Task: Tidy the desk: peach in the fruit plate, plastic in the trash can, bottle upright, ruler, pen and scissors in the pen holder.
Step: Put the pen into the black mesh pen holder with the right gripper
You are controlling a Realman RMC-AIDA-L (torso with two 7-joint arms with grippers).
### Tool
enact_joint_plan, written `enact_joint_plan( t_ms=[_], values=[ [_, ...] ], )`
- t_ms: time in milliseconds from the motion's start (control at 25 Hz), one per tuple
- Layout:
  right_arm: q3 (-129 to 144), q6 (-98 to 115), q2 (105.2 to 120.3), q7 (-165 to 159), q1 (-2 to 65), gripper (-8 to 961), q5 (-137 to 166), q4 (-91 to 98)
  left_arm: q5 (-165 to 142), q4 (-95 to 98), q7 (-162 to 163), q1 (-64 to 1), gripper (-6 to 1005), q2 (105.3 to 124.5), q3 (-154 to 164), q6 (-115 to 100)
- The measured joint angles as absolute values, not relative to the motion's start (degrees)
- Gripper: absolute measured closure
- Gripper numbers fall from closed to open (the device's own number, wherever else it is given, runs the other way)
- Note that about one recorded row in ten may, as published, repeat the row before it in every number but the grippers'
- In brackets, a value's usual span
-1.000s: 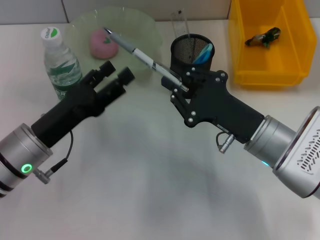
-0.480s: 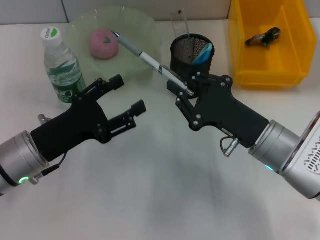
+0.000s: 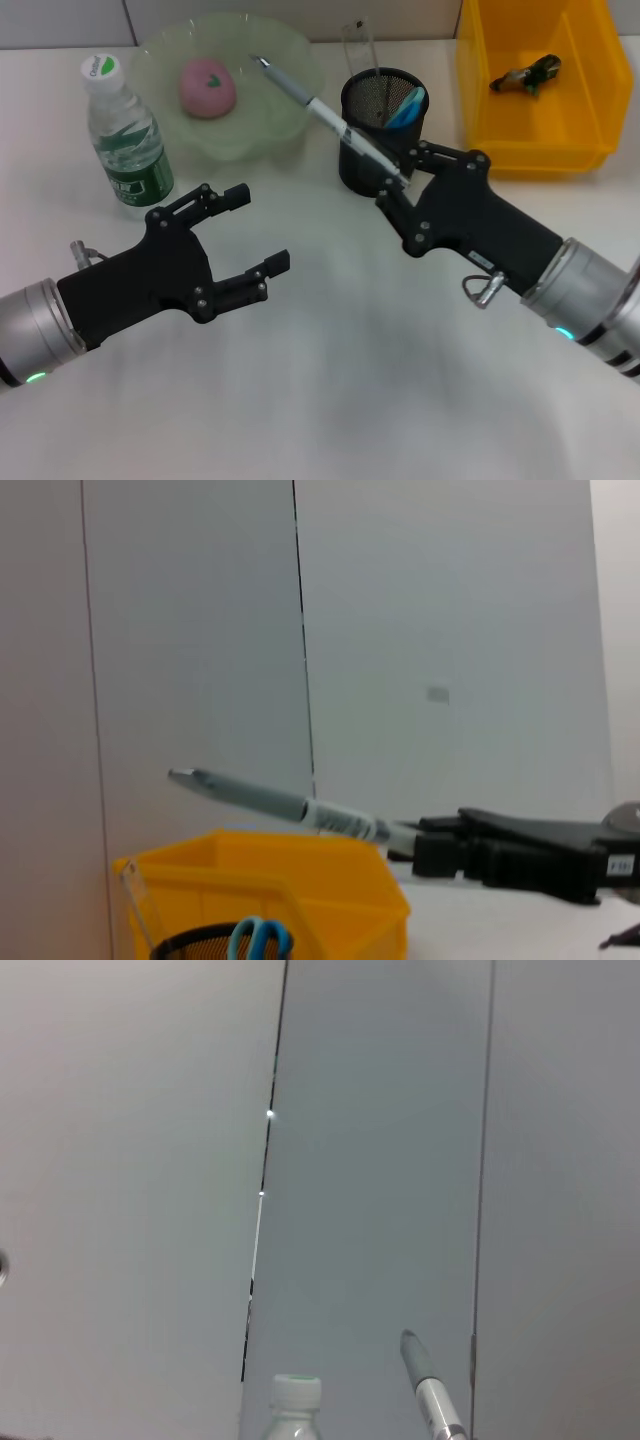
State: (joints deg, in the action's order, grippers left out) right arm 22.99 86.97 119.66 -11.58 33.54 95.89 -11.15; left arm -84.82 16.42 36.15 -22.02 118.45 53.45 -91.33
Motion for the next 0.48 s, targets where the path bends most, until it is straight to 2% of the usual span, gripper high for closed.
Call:
enact_joint_plan(
  t_ms=[480],
  values=[
    [23.2, 91.0, 119.3, -36.9, 30.8, 767, 107.7, 5.1, -84.8, 16.5, 35.9, -22.4, 176, 118.48, 53.6, -89.0]
  ],
)
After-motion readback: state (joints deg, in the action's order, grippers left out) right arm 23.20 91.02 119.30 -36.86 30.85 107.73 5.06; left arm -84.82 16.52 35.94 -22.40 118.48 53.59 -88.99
